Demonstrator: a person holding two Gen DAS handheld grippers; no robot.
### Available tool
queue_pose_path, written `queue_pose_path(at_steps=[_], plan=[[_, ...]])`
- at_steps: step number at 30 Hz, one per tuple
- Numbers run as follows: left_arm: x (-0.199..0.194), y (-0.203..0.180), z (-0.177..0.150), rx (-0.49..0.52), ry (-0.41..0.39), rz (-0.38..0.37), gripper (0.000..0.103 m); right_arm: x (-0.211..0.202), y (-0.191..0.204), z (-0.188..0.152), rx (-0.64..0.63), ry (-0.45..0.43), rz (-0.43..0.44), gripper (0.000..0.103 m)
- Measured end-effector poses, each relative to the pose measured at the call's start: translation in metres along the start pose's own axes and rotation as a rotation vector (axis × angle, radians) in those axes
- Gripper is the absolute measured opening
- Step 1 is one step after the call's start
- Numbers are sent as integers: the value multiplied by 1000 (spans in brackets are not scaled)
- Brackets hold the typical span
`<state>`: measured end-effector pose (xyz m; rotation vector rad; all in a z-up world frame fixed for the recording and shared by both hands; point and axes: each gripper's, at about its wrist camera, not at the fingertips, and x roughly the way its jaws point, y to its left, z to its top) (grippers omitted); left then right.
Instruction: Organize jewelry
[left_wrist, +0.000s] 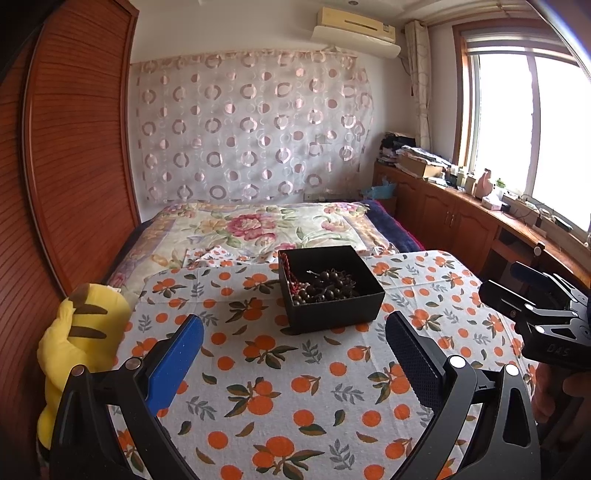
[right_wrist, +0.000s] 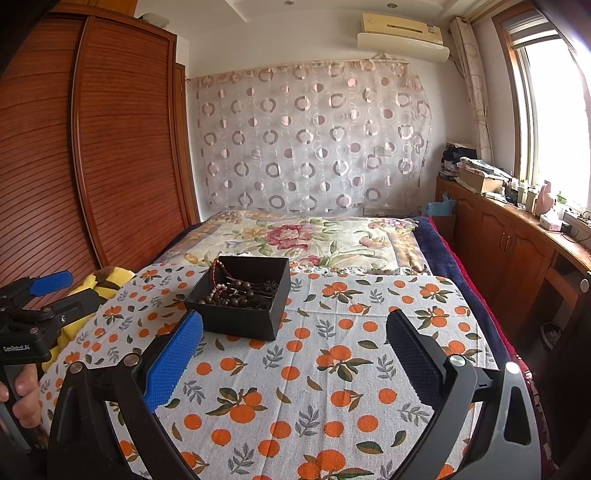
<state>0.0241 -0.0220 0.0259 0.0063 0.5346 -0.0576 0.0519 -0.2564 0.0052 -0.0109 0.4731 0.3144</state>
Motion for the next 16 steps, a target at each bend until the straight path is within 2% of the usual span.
queue_pose_path(at_steps=[16], plan=[[-4,-3,2,-1,-5,0,95,-1,1,1,1,-5,-1,100]])
